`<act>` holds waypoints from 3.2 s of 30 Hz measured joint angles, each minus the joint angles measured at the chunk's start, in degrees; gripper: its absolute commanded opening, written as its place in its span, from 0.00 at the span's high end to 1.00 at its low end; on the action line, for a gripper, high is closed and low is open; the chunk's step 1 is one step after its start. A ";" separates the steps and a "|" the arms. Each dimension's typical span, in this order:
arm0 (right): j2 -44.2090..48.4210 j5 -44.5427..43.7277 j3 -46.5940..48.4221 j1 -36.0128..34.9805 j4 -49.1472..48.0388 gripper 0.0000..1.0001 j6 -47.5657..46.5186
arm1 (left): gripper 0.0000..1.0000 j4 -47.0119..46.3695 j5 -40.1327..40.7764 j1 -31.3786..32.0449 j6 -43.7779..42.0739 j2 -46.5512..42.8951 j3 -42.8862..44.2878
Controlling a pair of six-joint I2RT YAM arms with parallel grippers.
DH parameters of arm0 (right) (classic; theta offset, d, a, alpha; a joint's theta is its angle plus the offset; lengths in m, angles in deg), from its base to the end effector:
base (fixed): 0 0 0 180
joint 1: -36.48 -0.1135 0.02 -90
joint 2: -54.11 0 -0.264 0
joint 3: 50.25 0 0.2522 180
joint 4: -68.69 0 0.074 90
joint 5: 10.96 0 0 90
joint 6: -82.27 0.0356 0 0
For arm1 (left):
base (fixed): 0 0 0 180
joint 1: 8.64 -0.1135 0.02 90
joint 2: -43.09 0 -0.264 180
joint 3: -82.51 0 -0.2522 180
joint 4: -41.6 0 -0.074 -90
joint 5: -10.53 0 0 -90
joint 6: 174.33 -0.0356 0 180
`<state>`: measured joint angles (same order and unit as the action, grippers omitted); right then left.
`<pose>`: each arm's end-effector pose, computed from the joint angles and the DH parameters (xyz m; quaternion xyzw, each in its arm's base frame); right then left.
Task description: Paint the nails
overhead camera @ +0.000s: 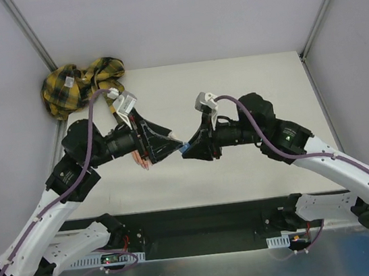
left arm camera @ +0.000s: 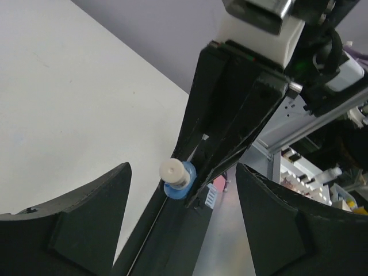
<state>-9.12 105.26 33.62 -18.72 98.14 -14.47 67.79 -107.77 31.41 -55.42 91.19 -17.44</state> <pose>0.1251 0.2075 0.4219 -0.5071 0.5582 0.4171 0.5072 0.1135 -0.1175 0.4540 0.2436 0.6297 -0.5423 0.5001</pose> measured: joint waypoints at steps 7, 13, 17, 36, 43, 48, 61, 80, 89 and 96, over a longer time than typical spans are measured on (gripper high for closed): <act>0.39 11.52 -2.45 3.28 -7.43 1.00 4.79 | 0.50 -5.55 -7.28 -0.02 1.14 1.92 -2.54; 0.39 13.27 -2.54 3.85 -9.09 1.00 5.86 | 0.88 -7.50 -8.79 -0.02 2.43 2.08 -2.54; 0.42 10.95 -2.58 3.76 -9.05 1.00 5.77 | 1.00 -7.39 -7.98 -0.04 2.99 2.25 -2.45; -8.37 -52.24 2.08 -15.43 -6.03 1.00 -14.53 | 0.21 9.14 23.06 -0.02 11.61 8.52 4.72; 0.11 -27.19 -0.22 -4.55 -3.91 1.00 -9.57 | 0.14 7.23 21.16 -0.83 7.65 2.51 3.21; 2.97 -5.11 -1.73 4.59 -4.28 1.00 -3.17 | 0.18 -1.05 11.32 -2.58 6.29 -0.63 -1.22; 2.58 19.82 -3.93 9.27 -14.95 1.00 11.43 | 0.67 -18.29 -9.88 -2.64 8.63 4.00 -3.45; -10.93 -69.57 6.49 -20.41 -1.66 1.00 -12.48 | 1.00 0.87 15.47 -2.10 11.26 9.97 3.23; -3.48 -49.94 1.90 -12.02 -1.18 1.00 -12.26 | 0.11 3.82 16.04 -2.27 10.43 10.45 4.31; 4.98 -18.32 -0.02 1.40 -1.55 1.00 -5.55 | 0.16 -4.55 7.21 -5.07 10.27 2.19 -3.19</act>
<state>-4.13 86.94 33.60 -17.32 96.59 -20.02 63.24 -100.56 26.34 -45.15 93.37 -20.63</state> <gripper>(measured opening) 0.253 0.879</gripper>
